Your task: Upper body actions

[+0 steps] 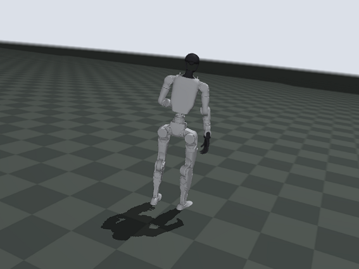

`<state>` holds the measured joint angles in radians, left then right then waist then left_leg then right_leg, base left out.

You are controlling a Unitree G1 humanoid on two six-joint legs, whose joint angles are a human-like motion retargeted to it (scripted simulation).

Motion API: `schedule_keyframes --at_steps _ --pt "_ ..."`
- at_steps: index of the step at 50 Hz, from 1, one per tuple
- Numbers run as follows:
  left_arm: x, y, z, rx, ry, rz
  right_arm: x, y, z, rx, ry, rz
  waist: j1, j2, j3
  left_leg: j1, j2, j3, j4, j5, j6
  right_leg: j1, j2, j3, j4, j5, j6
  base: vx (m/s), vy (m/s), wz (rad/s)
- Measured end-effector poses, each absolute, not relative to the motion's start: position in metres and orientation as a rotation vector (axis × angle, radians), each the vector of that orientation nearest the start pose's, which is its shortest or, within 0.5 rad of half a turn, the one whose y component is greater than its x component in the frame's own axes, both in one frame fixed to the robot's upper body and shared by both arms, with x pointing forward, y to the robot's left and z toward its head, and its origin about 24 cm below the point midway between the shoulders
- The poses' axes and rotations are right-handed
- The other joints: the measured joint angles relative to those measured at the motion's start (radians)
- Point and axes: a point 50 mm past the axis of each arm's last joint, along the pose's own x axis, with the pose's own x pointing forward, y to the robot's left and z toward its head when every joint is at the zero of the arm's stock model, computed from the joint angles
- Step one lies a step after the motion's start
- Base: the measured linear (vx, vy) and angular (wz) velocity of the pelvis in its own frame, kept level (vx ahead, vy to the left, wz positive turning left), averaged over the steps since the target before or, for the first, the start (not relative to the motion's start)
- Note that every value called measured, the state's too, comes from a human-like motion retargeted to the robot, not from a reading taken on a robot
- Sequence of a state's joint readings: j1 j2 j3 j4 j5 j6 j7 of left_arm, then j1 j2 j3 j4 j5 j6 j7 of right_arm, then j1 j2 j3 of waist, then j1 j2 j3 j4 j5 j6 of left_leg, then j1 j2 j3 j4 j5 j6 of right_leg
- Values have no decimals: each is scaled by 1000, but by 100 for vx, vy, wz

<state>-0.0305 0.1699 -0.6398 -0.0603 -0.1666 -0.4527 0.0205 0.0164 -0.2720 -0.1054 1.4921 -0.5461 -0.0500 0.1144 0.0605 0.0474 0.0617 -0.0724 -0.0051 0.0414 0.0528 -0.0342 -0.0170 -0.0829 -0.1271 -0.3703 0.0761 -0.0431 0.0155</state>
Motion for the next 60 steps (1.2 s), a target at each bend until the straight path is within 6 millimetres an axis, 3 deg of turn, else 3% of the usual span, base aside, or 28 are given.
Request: schedule_keyframes --at_steps 11,18,43,50,60 --pt "191 42 115 -285 -576 -469 -14 -249 -167 -451 1644 232 25 -4 -24 30 -4 -6 -13 -1 5 31 1 -17 8 -26 0 4 2 3" --pt "192 47 122 -280 -614 -419 -27 -245 -167 -410 1689 212 39 -4 -36 40 -3 -7 -11 -4 5 40 2 -15 11 -29 -4 0 0 0" --pt "191 50 119 -234 -630 -354 -21 -236 -170 -403 1661 229 22 -16 -64 61 14 24 -10 -15 1 36 22 39 4 -20 -8 0 0 0" --pt "198 55 91 -78 -549 -350 -28 -234 -169 -382 1697 234 16 -21 -67 60 16 28 -9 -16 0 33 25 45 3 -18 -9 0 0 0" --pt "207 73 2 320 -267 -514 -36 -235 -168 -387 1728 248 13 -20 -64 57 15 25 -7 -14 -1 33 23 39 5 -20 -10 0 0 0"
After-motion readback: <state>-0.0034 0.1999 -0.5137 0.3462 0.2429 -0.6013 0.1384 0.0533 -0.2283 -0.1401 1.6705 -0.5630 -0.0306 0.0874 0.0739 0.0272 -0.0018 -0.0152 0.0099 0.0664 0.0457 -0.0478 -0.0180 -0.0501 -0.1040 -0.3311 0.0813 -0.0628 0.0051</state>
